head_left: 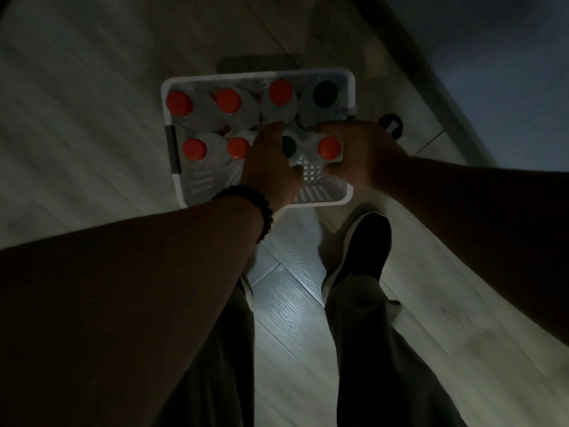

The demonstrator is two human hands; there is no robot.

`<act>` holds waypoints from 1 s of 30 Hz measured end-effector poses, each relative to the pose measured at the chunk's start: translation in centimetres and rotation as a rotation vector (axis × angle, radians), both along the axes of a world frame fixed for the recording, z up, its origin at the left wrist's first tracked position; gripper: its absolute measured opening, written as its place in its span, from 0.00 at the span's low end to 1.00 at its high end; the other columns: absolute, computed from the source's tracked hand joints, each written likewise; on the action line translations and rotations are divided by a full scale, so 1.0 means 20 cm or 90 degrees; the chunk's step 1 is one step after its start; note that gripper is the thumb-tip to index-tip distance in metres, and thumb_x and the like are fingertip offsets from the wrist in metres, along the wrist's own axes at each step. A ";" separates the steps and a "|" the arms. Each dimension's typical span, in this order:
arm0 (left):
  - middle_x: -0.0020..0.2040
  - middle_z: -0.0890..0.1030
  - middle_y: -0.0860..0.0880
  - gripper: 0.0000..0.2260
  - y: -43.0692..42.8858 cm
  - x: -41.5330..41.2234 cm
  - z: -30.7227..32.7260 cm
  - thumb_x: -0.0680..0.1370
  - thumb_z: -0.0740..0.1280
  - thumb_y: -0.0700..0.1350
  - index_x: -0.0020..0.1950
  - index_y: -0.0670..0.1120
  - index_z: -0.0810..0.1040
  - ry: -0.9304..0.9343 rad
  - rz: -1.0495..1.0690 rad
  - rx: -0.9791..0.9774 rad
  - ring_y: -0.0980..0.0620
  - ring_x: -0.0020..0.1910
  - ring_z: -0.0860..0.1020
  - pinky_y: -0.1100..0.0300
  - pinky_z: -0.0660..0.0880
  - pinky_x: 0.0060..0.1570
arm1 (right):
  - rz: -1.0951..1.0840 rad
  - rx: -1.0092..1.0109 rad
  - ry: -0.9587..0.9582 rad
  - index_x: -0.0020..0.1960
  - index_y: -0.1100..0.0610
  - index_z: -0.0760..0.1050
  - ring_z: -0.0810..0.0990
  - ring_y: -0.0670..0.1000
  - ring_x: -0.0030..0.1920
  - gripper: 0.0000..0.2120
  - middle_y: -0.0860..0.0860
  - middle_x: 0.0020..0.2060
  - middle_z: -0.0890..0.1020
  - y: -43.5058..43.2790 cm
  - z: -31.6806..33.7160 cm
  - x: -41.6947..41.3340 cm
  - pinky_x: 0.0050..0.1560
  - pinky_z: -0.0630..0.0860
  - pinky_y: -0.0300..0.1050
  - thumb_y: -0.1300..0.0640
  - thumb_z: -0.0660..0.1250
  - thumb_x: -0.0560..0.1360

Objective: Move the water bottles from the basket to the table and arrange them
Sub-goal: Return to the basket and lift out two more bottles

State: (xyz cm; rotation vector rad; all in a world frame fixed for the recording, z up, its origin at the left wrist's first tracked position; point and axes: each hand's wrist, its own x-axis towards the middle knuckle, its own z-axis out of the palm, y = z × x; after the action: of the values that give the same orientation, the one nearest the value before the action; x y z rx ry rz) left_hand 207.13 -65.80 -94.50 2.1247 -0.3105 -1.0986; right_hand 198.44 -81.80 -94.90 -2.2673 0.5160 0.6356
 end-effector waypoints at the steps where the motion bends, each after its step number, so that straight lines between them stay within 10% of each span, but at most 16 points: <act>1: 0.74 0.73 0.48 0.32 0.01 -0.01 -0.03 0.75 0.74 0.36 0.77 0.47 0.68 -0.023 -0.002 -0.008 0.51 0.74 0.70 0.52 0.69 0.74 | 0.007 -0.006 0.003 0.67 0.50 0.76 0.82 0.57 0.62 0.25 0.53 0.61 0.84 0.01 0.00 0.00 0.63 0.79 0.57 0.54 0.77 0.72; 4: 0.73 0.74 0.48 0.31 0.06 -0.06 -0.09 0.75 0.73 0.34 0.76 0.48 0.70 -0.076 -0.031 -0.004 0.52 0.72 0.71 0.54 0.69 0.73 | 0.064 -0.044 0.002 0.73 0.53 0.73 0.80 0.60 0.63 0.29 0.58 0.64 0.82 0.01 -0.03 -0.04 0.66 0.74 0.45 0.54 0.77 0.74; 7: 0.76 0.72 0.47 0.32 0.12 -0.08 -0.15 0.76 0.74 0.37 0.78 0.47 0.68 -0.092 -0.085 0.010 0.49 0.75 0.69 0.56 0.67 0.74 | 0.130 -0.074 -0.033 0.66 0.59 0.79 0.86 0.58 0.49 0.21 0.59 0.52 0.86 0.01 -0.03 -0.09 0.45 0.64 0.19 0.51 0.73 0.76; 11: 0.76 0.71 0.50 0.29 0.16 -0.03 -0.26 0.76 0.73 0.47 0.76 0.52 0.70 -0.102 -0.178 -0.022 0.49 0.76 0.68 0.49 0.67 0.75 | 0.147 -0.094 -0.043 0.69 0.57 0.76 0.86 0.61 0.46 0.25 0.58 0.53 0.86 0.03 -0.06 -0.12 0.44 0.70 0.40 0.45 0.71 0.77; 14: 0.70 0.75 0.54 0.21 0.15 -0.01 -0.27 0.79 0.72 0.44 0.71 0.50 0.75 -0.104 -0.136 -0.076 0.63 0.68 0.70 0.69 0.65 0.70 | 0.136 -0.132 -0.024 0.72 0.54 0.74 0.84 0.61 0.52 0.27 0.57 0.60 0.83 0.05 -0.09 -0.12 0.46 0.67 0.42 0.46 0.72 0.77; 20: 0.70 0.77 0.43 0.24 0.20 -0.02 -0.19 0.76 0.73 0.50 0.71 0.44 0.77 -0.165 -0.234 -0.052 0.41 0.72 0.73 0.44 0.69 0.73 | 0.160 -0.164 0.000 0.74 0.47 0.72 0.83 0.62 0.55 0.32 0.52 0.63 0.81 0.07 -0.03 -0.13 0.54 0.79 0.54 0.43 0.76 0.72; 30: 0.62 0.82 0.46 0.25 0.27 0.01 0.47 0.73 0.79 0.41 0.68 0.44 0.77 -0.118 -0.212 -0.037 0.46 0.64 0.78 0.55 0.75 0.62 | 0.086 -0.180 0.009 0.75 0.49 0.71 0.80 0.60 0.60 0.34 0.54 0.69 0.75 0.18 0.59 -0.18 0.58 0.77 0.59 0.41 0.75 0.72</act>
State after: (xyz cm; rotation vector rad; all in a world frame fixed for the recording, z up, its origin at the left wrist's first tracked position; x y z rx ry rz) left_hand 207.24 -60.44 -85.13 2.1767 -0.7969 -1.0584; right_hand 194.80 -78.23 -83.13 -2.5828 0.4874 0.6820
